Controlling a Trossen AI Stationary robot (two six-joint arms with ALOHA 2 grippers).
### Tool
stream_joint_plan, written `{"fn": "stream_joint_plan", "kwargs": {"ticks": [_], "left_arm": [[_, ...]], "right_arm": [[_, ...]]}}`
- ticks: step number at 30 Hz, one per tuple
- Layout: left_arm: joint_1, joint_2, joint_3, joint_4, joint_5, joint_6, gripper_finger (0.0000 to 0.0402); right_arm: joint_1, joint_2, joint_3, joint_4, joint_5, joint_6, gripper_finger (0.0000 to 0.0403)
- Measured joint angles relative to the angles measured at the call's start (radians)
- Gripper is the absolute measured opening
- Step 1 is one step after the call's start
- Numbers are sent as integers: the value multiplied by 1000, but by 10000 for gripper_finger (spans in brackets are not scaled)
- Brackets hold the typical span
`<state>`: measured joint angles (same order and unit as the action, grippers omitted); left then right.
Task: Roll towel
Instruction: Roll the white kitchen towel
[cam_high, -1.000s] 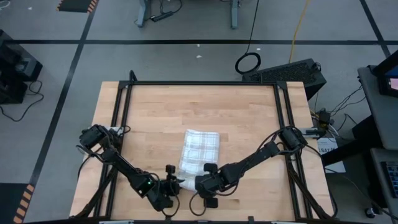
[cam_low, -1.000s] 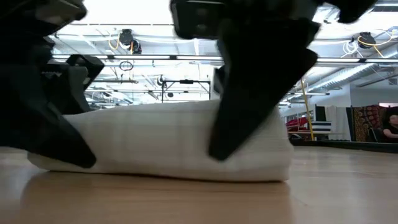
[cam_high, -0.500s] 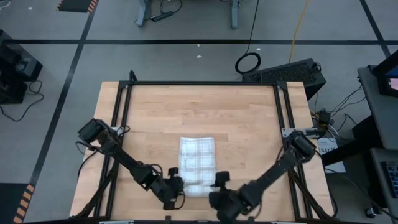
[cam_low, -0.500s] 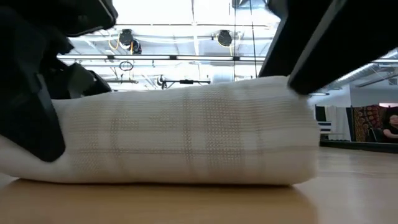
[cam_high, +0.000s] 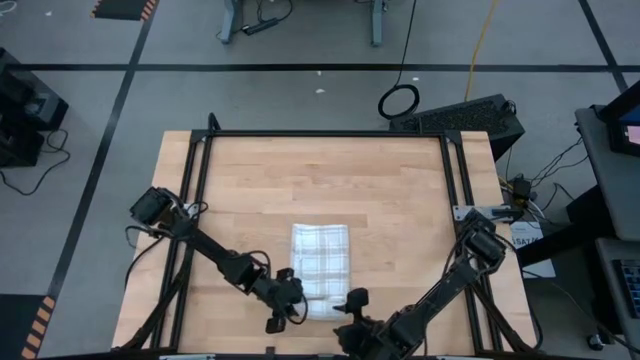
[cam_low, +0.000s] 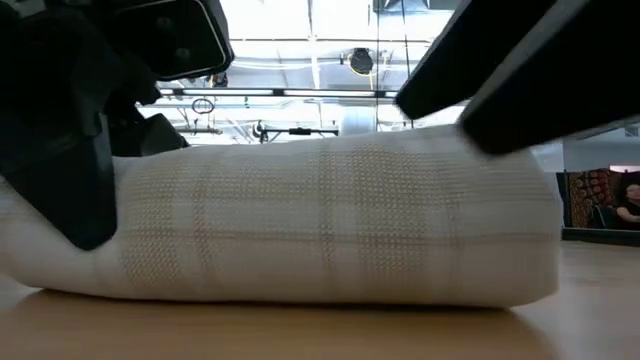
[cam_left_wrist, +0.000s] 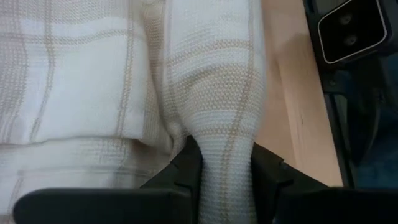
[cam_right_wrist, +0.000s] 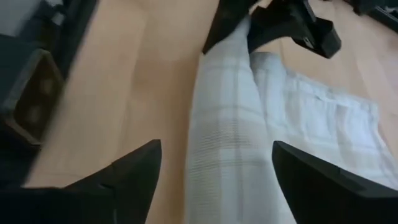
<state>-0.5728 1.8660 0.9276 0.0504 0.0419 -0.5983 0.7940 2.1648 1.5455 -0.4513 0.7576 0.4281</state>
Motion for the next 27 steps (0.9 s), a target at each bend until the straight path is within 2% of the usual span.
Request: {"fn": "stream_joint_plan", "kwargs": {"ticks": [5, 9, 14, 19, 24, 27], "left_arm": [[21, 0, 0, -1, 28, -7, 84], [33, 0, 0, -2, 37, -32, 84], [35, 0, -1, -1, 43, -51, 84], [33, 1, -2, 28, 15, -53, 88], [21, -13, -4, 33, -12, -45, 128], [1, -46, -6, 14, -21, -21, 162]], "right_arm": [[-18, 43, 0, -3, 9, 41, 318], [-24, 73, 0, -5, 4, 71, 300], [-23, 81, 1, -12, 6, 84, 247], [-23, 80, 1, -15, -12, 84, 174], [-29, 79, 2, -16, -76, 102, 99], [-33, 78, 3, -24, -88, 140, 70]]}}
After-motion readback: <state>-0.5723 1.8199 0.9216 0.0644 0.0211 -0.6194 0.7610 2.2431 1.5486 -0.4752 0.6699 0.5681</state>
